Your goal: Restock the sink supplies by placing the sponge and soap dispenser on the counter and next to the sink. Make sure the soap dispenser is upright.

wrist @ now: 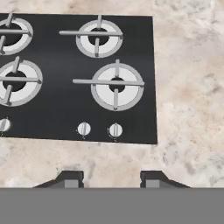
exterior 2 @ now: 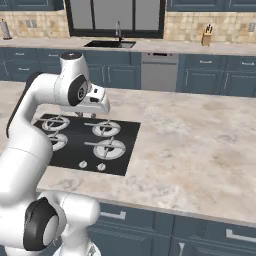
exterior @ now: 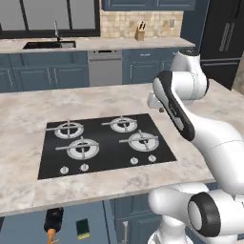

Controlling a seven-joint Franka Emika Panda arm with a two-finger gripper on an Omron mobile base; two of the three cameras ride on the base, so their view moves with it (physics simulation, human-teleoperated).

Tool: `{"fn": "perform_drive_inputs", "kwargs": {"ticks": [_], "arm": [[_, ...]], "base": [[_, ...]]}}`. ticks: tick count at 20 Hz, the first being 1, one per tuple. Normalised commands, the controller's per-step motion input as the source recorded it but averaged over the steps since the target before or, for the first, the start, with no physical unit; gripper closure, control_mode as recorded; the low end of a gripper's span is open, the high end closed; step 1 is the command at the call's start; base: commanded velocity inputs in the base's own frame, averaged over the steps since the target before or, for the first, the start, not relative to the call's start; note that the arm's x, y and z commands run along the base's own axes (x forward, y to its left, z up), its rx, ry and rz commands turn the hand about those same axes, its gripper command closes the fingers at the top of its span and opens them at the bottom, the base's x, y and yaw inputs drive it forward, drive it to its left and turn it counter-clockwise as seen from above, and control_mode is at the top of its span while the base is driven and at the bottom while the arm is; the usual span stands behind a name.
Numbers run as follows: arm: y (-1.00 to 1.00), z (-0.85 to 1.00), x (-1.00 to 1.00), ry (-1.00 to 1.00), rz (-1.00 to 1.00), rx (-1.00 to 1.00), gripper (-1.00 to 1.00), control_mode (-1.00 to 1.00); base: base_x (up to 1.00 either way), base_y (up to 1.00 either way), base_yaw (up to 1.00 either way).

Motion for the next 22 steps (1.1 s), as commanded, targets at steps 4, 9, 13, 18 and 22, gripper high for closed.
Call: {"fn": "perform_drive_inputs", "kwargs": {"ticks": [4,9,13,18,22], "arm": [[0.0,0.0,0.0,0.0,0.0,0.0,-1.0,1.0],[0.0,0.0,0.0,0.0,0.0,0.0,-1.0,1.0],[0.0,0.0,0.0,0.0,0.0,0.0,-1.0,1.0],[0.0,0.0,0.0,0.0,0.0,0.0,-1.0,1.0],[0.0,0.0,0.0,0.0,0.0,0.0,-1.0,1.0]], "base": [[-0.12,0.0,0.12],[-0.51,-0.32,0.46],[-0.32,-0.58,0.54],[-0.1,-0.46,0.51],[-0.08,-0.18,0.46]]}}
